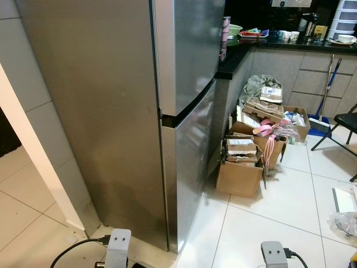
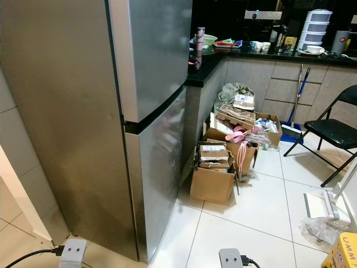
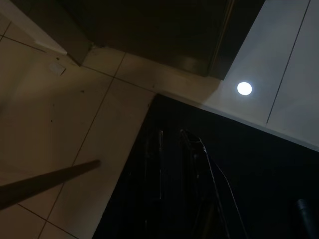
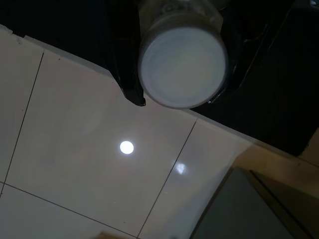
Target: Restocking fridge
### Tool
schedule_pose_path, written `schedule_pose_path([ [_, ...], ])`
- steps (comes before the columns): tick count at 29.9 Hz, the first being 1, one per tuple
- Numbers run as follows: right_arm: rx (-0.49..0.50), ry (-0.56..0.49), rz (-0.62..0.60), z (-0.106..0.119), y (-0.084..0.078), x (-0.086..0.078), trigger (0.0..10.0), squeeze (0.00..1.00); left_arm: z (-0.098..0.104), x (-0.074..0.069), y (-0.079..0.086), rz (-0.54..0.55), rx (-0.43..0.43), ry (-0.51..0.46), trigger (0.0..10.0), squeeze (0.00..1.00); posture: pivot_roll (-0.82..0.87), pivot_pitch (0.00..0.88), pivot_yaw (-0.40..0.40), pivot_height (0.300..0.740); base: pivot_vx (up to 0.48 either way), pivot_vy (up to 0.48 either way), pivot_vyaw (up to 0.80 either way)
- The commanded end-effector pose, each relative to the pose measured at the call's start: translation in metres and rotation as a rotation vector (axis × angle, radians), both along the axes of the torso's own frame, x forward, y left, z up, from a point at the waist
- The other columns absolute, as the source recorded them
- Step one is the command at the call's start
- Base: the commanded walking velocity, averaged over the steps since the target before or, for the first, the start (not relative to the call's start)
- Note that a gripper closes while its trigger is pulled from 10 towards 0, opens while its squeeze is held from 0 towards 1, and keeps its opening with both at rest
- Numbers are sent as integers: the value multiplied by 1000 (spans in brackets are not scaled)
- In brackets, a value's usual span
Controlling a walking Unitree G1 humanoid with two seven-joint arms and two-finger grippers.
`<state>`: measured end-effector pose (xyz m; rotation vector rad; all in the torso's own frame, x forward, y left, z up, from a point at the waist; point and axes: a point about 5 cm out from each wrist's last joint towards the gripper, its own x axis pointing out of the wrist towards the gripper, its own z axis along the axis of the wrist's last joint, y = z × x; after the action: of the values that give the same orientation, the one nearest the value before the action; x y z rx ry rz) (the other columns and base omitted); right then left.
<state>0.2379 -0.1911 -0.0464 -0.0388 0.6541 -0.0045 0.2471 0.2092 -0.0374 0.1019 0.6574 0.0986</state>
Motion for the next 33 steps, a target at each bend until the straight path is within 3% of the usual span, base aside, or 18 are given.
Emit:
schedule_pose_path([
  [1,-6,-7,-9,1,-3,1,10000,0,-3,-4,1,2,1,24,10000,0,-18,55,-9,740,0,0,0],
  [20,-2,-10,-18,2,-4,1,10000,0,-1,-1,-1,-11,-8,16,10000,0,-22,59,-5,740,0,0,0],
  [33,-1,-4,-17,-1,-3,-3,10000,0,-2,-3,0,-19,-6,17,10000,0,-26,58,-5,740,-295,0,0],
])
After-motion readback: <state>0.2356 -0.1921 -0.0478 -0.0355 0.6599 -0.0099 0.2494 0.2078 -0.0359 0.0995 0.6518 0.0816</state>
